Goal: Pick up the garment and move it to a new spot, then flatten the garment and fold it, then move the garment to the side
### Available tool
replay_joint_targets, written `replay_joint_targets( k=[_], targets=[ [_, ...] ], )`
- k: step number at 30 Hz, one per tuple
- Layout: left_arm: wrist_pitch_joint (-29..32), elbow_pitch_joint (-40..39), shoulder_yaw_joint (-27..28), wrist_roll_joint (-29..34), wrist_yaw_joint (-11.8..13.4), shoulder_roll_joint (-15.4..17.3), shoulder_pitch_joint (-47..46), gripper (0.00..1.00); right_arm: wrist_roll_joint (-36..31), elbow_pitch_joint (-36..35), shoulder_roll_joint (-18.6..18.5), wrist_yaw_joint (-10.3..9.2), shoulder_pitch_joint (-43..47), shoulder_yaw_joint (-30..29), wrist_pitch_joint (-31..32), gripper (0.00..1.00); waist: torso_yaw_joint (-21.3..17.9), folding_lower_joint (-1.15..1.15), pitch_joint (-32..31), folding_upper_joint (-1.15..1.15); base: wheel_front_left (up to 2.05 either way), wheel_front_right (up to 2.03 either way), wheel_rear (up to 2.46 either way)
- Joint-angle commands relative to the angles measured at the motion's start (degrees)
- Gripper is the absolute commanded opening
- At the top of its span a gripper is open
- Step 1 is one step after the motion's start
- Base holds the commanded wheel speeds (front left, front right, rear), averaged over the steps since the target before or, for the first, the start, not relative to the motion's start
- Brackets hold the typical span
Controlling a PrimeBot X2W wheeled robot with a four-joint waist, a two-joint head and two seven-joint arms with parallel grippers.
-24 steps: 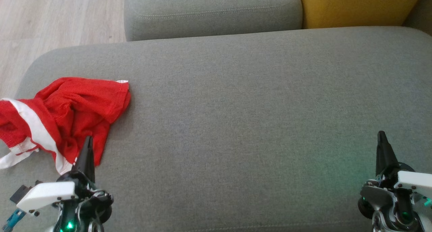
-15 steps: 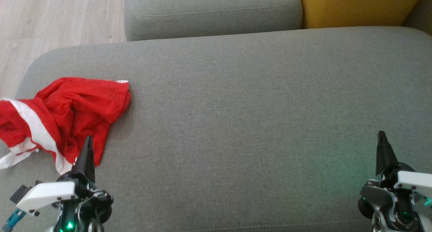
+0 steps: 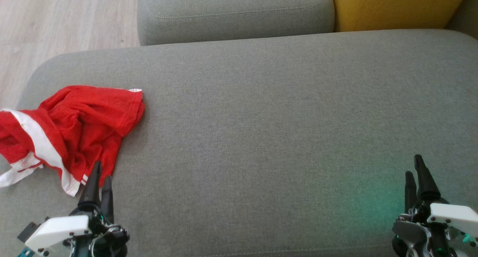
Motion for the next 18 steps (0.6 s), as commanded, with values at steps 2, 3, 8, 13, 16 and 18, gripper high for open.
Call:
replay_joint_targets(
  k=[2,3,8,13,16,18],
  targets=[
    [-0.9,-2.8,-0.2,1.4,-0.2,0.7,-2.6,1.0,-1.6,-2.6,-0.5,0.0,-2.7,0.5,-1.0,1.0,0.0,0.0,0.0,0.0,0.0,0.0,0.0],
    [-1.1,-3.0,-0.3,1.9,-0.2,0.9,-2.7,1.0,-2.1,-2.7,-0.5,0.0,-2.7,0.6,-1.2,1.0,0.0,0.0,0.0,0.0,0.0,0.0,0.0],
    [-2.1,-4.2,-0.3,5.6,-0.2,1.2,-2.9,1.0,-6.2,-3.6,-0.9,-0.01,-3.2,1.1,-2.1,1.0,0.0,0.0,0.0,0.0,0.0,0.0,0.0],
    [-2.8,-5.6,0.0,10.0,-0.3,1.2,-3.0,1.0,-11.5,-4.9,-1.2,-0.01,-3.6,1.5,-2.8,1.0,0.0,0.0,0.1,0.0,0.0,0.0,0.0],
    [-3.3,-6.8,0.0,13.7,-0.3,1.1,-3.1,1.0,-15.4,-5.9,-1.2,-0.01,-3.8,1.8,-3.3,1.0,0.0,0.0,0.1,0.0,0.0,0.0,0.0],
    [-3.6,-7.6,-0.1,16.1,-0.2,1.1,-3.1,1.0,-18.0,-6.6,-1.2,-0.01,-3.9,2.0,-3.6,1.0,0.1,0.0,0.1,0.0,0.0,0.0,0.0]
  ],
)
